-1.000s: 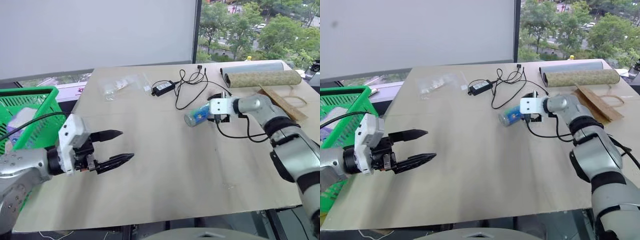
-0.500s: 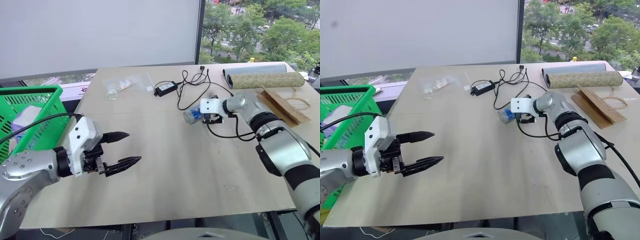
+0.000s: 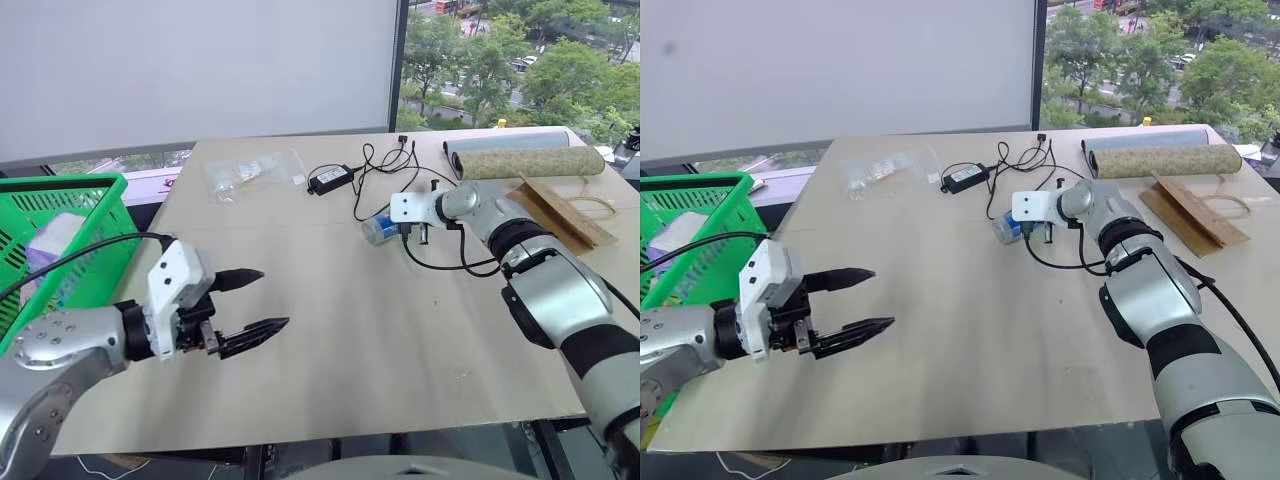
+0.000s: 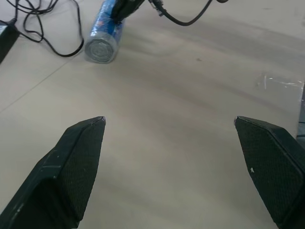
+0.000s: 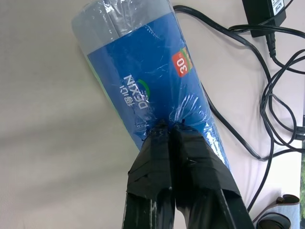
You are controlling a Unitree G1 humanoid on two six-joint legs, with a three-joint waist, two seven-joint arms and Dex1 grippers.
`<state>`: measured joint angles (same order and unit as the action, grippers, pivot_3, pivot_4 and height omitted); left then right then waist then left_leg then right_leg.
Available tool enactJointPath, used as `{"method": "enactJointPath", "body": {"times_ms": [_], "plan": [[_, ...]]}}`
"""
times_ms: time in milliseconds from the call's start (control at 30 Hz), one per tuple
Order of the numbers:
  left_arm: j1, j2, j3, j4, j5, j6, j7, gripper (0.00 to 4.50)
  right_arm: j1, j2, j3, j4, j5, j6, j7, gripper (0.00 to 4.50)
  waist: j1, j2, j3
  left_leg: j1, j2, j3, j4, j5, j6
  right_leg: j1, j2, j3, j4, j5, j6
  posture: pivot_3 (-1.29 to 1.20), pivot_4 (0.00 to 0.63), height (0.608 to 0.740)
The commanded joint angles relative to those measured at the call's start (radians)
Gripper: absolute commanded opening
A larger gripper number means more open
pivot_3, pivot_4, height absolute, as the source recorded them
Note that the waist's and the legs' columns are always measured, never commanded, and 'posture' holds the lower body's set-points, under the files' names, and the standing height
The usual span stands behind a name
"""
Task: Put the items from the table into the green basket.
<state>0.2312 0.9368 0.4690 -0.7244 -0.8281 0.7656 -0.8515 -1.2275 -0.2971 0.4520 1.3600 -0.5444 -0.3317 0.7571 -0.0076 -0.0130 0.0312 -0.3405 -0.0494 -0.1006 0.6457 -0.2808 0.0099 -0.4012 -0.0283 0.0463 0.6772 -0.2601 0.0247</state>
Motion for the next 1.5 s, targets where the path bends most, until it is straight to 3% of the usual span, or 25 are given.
{"method": "enactJointPath", "body": {"times_ms": [33,233,333,367,633,800,933,1200,1500], "plan": [[-0.017,0.005,0.006,-0.010,-0.004,-0.011,0.002,4.50,-0.001,0.006,-0.005,0.009,0.002,-0.017,0.067,0.13,0.000,0.000,0.000,0.000,0.000,0.000,0.000,0.000,0.000,0.000,0.000,0.000,0.000,0.000,0.000,0.18,0.000,0.740],[-0.030,0.015,-0.008,0.006,0.009,-0.016,-0.012,4.50,-0.047,-0.048,-0.041,-0.008,0.059,0.007,0.428,2.89,-0.001,0.001,0.000,0.000,0.000,0.000,0.000,-0.001,0.003,0.000,0.000,-0.001,0.000,0.000,0.000,0.17,0.000,0.740],[-0.035,0.014,-0.014,0.014,0.015,-0.020,-0.018,4.50,-0.088,-0.077,-0.066,-0.028,0.088,0.013,0.510,4.22,-0.001,0.003,0.002,-0.001,0.000,0.000,0.000,-0.002,0.003,0.000,0.000,-0.001,-0.001,0.000,0.000,0.16,0.000,0.740],[-0.038,0.014,-0.018,0.019,0.019,-0.023,-0.021,4.50,-0.106,-0.083,-0.080,-0.036,0.101,0.009,0.506,4.37,-0.001,0.004,0.003,-0.001,0.000,0.000,0.000,-0.001,0.003,0.000,0.000,-0.001,-0.001,0.000,0.000,0.16,0.000,0.740],[-0.062,0.008,-0.047,0.040,0.034,-0.043,-0.035,4.50,-0.182,-0.096,-0.111,-0.051,0.132,-0.008,0.506,4.37,0.005,0.008,0.005,-0.005,0.001,-0.002,-0.003,0.000,-0.001,-0.005,-0.001,-0.001,-0.002,-0.002,-0.003,0.15,0.000,0.740],[-0.052,-0.008,-0.060,0.038,0.052,-0.059,-0.032,4.50,-0.173,-0.005,-0.201,-0.021,0.202,0.080,0.339,4.37,0.010,0.008,0.005,-0.005,0.001,-0.001,-0.004,0.000,-0.001,-0.006,-0.001,0.000,-0.002,-0.002,-0.003,0.17,0.000,0.740],[-0.040,-0.022,-0.060,0.016,0.054,-0.058,-0.019,4.50,-0.098,0.019,-0.218,0.009,0.199,0.183,0.294,4.37,0.031,0.005,0.004,-0.005,0.001,-0.001,-0.005,0.001,-0.002,-0.007,-0.001,0.000,-0.001,-0.002,-0.004,0.21,0.000,0.740],[0.018,-0.018,-0.016,-0.005,0.050,-0.062,-0.031,4.50,-0.019,-0.009,-0.204,0.010,0.188,0.292,0.526,4.37,0.062,0.006,0.005,-0.007,0.000,-0.002,-0.005,0.001,-0.002,-0.007,-0.001,-0.002,-0.001,-0.002,-0.004,0.21,0.000,0.740],[-0.022,-0.013,-0.053,0.015,0.055,-0.069,-0.044,4.50,-0.043,-0.062,-0.209,-0.043,0.221,0.151,0.682,4.37,0.059,0.005,0.004,-0.006,0.000,-0.002,-0.005,0.001,-0.002,-0.006,-0.001,-0.003,-0.001,-0.002,-0.004,0.17,0.000,0.740]]}}
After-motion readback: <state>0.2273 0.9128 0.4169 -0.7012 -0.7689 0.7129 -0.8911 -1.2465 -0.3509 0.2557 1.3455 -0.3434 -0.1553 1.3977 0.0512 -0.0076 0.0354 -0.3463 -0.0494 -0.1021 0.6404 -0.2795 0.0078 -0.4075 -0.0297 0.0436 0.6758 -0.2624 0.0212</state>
